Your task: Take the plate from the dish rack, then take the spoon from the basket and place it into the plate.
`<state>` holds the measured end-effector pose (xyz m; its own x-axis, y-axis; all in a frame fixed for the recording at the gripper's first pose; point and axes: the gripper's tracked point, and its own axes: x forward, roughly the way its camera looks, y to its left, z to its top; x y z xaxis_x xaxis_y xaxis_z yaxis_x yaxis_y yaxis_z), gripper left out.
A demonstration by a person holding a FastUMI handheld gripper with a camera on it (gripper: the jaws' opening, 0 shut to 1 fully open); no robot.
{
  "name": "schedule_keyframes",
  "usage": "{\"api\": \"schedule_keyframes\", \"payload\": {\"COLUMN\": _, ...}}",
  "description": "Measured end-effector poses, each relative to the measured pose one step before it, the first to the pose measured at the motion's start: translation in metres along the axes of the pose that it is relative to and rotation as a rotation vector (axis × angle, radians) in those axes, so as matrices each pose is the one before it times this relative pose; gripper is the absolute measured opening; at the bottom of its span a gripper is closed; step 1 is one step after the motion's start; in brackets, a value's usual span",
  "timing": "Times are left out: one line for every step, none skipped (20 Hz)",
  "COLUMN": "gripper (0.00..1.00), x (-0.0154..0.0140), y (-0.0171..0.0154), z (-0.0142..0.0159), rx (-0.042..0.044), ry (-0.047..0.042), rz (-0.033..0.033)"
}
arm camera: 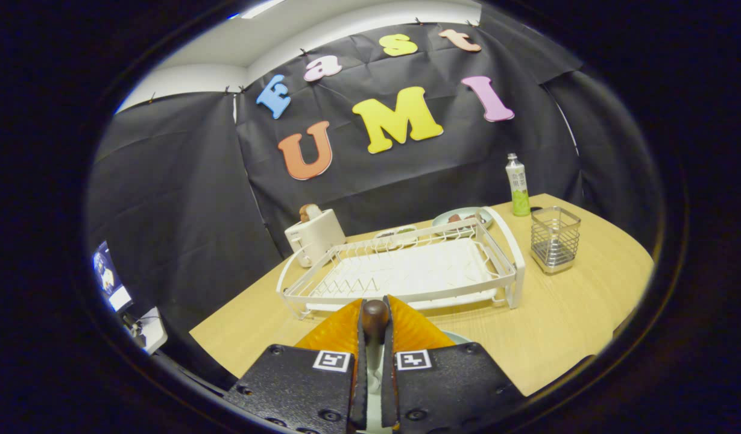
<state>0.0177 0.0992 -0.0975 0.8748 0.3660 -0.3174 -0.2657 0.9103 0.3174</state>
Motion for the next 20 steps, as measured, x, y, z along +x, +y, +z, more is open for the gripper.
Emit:
{"api": "schedule_keyframes", "payload": {"gripper": 0.15, "x": 0.0006, "y": -0.0019, "z": -0.0016, "rx": -0.00127, "ry": 0.00657, "rz": -0.00514}}
{"api": "schedule_keyframes", "payload": {"gripper": 0.18, "x": 0.00034, "y": -0.00223, "z": -0.00235, "rx": -0.01496, "ry": 0.00978, "rz": -0.00827}}
{"api": "schedule_keyframes", "payload": {"gripper": 0.21, "x": -0.0032, "y": -0.00383, "z": -0.00106, "rx": -0.01738, "ry": -0.00122, "rz": -0.0029}}
{"api": "schedule_keyframes", "payload": {"gripper": 0.24, "x": 0.00042, "y": -0.00089, "z": -0.00116, "rx": -0.01986, "ry": 0.00004, "rz": -0.01095}}
{"api": "schedule_keyframes", "payload": {"gripper": 0.43, "x": -0.00182, "y": -0.00274, "z": 0.0012, "rx": -0.01639, "ry": -0.00786, "rz": -0.00678}}
{"api": "schedule_keyframes", "payload": {"gripper": 0.54, "x": -0.0038, "y": -0.00283, "z": 0.00291, "rx": -0.01328, "ry": -0.01662, "rz": -0.01243}}
{"api": "schedule_keyframes", "payload": {"gripper": 0.68, "x": -0.00022, "y": -0.00388, "z": 0.00337, "rx": -0.01451, "ry": -0.02005, "rz": -0.02052}}
{"api": "schedule_keyframes", "payload": {"gripper": 0.82, "x": -0.00419, "y": -0.00509, "z": 0.00599, "rx": -0.01597, "ry": -0.02588, "rz": -0.02111}}
{"api": "schedule_keyframes", "payload": {"gripper": 0.96, "x": -0.00255, "y": -0.0051, "z": 0.00566, "rx": -0.01729, "ry": -0.02544, "rz": -0.01889}}
{"api": "schedule_keyframes", "payload": {"gripper": 0.99, "x": -0.00199, "y": -0.00197, "z": 0.00643, "rx": -0.01552, "ry": -0.02626, "rz": -0.01228}}
{"api": "schedule_keyframes", "payload": {"gripper": 1.0, "x": -0.00313, "y": -0.00274, "z": 0.00605, "rx": -0.0158, "ry": -0.02258, "rz": -0.01268}}
{"api": "schedule_keyframes", "payload": {"gripper": 1.0, "x": -0.00363, "y": -0.00288, "z": 0.00516, "rx": -0.01493, "ry": -0.02032, "rz": -0.01189}}
{"api": "schedule_keyframes", "payload": {"gripper": 1.0, "x": -0.00405, "y": -0.00169, "z": 0.00595, "rx": -0.01369, "ry": -0.02014, "rz": -0.00907}}
{"api": "schedule_keyframes", "payload": {"gripper": 1.0, "x": -0.00431, "y": -0.0029, "z": 0.00589, "rx": -0.01285, "ry": -0.02024, "rz": -0.01155}}
{"api": "schedule_keyframes", "payload": {"gripper": 1.0, "x": -0.00442, "y": -0.0033, "z": 0.00662, "rx": -0.01126, "ry": -0.02144, "rz": -0.01246}}
{"api": "schedule_keyframes", "payload": {"gripper": 1.0, "x": -0.00474, "y": -0.00328, "z": 0.00767, "rx": -0.00956, "ry": -0.02397, "rz": -0.01479}}
{"api": "schedule_keyframes", "payload": {"gripper": 1.0, "x": -0.00372, "y": -0.0053, "z": 0.00753, "rx": -0.00902, "ry": -0.02319, "rz": -0.01971}}
{"api": "schedule_keyframes", "payload": {"gripper": 1.0, "x": -0.00376, "y": -0.00662, "z": 0.00703, "rx": -0.00819, "ry": -0.02035, "rz": -0.02272}}
{"api": "schedule_keyframes", "payload": {"gripper": 1.0, "x": -0.00388, "y": -0.00651, "z": 0.00743, "rx": -0.00773, "ry": -0.01697, "rz": -0.02434}}
{"api": "schedule_keyframes", "payload": {"gripper": 1.0, "x": -0.00345, "y": -0.00498, "z": 0.00773, "rx": -0.00648, "ry": -0.01809, "rz": -0.01724}}
